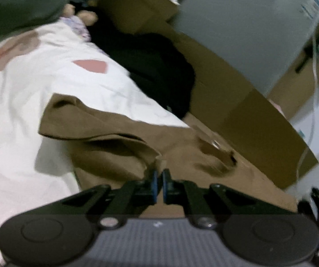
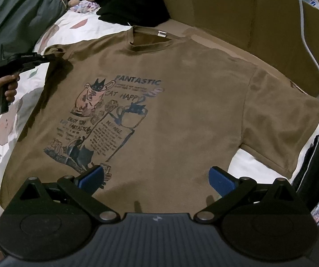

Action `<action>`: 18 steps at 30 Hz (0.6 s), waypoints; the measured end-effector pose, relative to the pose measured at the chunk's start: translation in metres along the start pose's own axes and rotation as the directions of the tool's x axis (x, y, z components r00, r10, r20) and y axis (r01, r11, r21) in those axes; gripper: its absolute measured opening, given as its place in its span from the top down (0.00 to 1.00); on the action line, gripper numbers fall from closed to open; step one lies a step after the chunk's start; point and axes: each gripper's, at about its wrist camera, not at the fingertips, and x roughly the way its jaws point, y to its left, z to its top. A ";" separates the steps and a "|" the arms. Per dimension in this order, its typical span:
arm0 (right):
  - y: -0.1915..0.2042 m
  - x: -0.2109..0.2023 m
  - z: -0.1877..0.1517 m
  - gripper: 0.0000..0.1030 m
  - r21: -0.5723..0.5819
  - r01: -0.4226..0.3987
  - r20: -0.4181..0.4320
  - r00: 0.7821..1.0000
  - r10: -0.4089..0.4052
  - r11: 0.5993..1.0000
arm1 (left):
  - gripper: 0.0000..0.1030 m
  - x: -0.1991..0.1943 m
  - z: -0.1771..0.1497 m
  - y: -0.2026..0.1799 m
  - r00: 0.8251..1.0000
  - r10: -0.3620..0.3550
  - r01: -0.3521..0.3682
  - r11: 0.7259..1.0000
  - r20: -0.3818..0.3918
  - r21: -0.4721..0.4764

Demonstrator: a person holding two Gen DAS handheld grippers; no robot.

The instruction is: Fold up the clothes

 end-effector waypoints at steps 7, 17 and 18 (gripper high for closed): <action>0.000 0.000 0.000 0.00 -0.003 -0.004 -0.002 1.000 0.004 1.000 | 0.94 0.030 -0.023 -0.031 0.980 0.102 -0.053 0.961 -0.170 0.271; 0.000 0.003 -0.001 0.00 -0.002 -0.004 -0.012 1.000 0.004 1.000 | 0.51 0.007 -0.018 -0.016 0.991 0.075 -0.051 0.977 -0.108 0.207; 0.001 0.004 -0.001 0.00 -0.002 -0.004 -0.013 1.000 0.004 1.000 | 0.51 0.004 -0.015 -0.014 0.992 0.082 -0.061 0.978 -0.098 0.197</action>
